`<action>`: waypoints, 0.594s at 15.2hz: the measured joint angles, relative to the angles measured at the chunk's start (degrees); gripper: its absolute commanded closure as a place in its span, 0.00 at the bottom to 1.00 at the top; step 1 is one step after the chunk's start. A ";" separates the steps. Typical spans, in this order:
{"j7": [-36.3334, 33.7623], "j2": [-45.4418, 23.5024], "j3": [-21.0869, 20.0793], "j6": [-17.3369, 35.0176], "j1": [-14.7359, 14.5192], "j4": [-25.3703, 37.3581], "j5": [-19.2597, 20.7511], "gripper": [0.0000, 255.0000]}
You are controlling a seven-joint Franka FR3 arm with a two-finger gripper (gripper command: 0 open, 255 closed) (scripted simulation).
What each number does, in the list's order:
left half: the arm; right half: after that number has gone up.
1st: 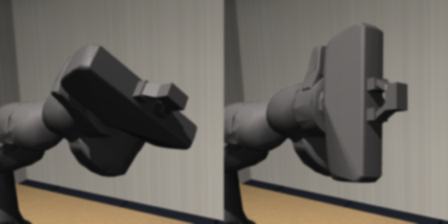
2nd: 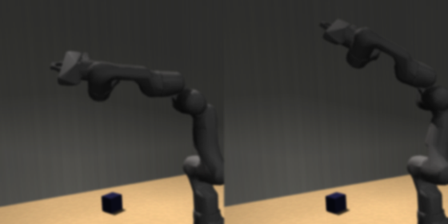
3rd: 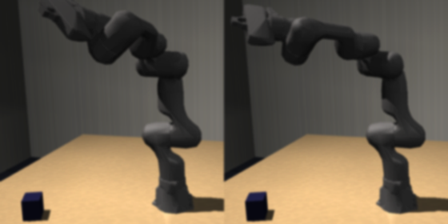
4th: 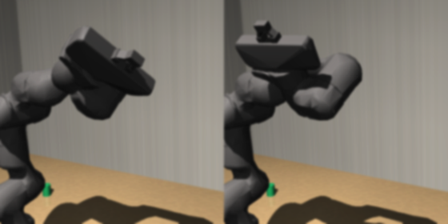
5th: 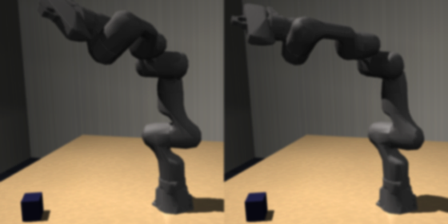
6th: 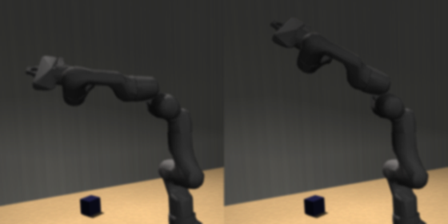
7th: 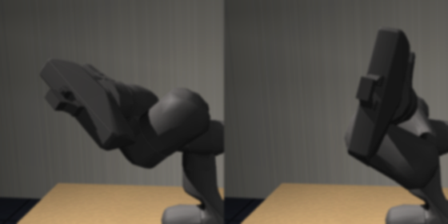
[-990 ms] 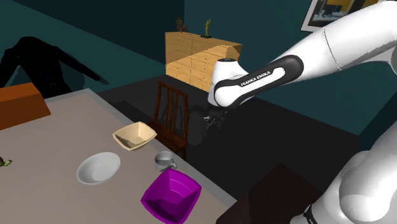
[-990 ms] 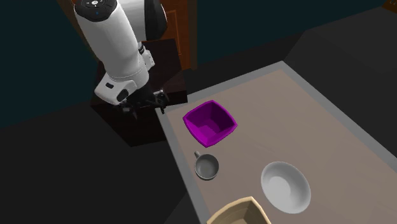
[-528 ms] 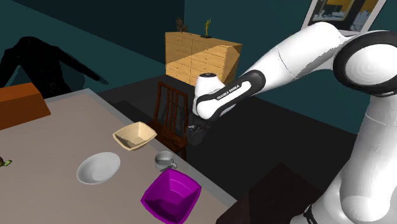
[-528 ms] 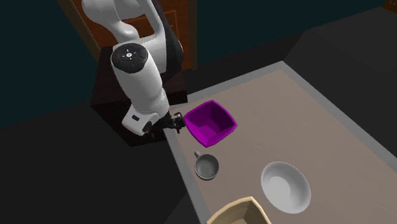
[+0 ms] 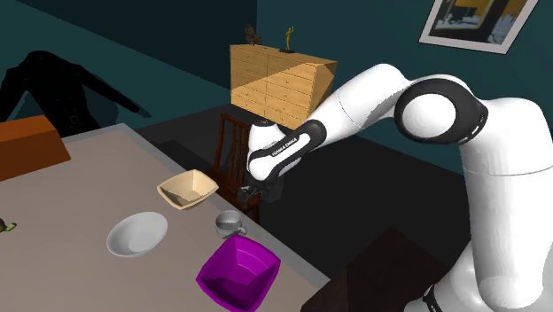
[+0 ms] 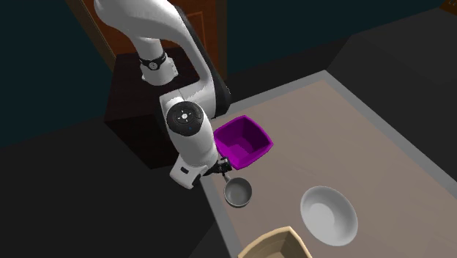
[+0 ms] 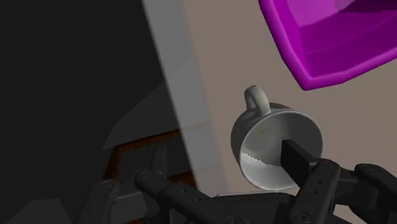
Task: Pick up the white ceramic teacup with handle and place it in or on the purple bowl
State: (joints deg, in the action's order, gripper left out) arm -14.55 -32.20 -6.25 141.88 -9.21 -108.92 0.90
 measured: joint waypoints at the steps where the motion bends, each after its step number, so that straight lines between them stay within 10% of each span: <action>1: -0.44 -1.98 0.00 -0.16 -0.40 2.09 0.02 0.00; 9: -2.18 -17.66 0.26 -0.69 -2.53 18.15 0.06 0.00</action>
State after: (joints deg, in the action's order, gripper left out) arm -16.73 -49.86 -5.98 141.20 -11.74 -90.77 0.96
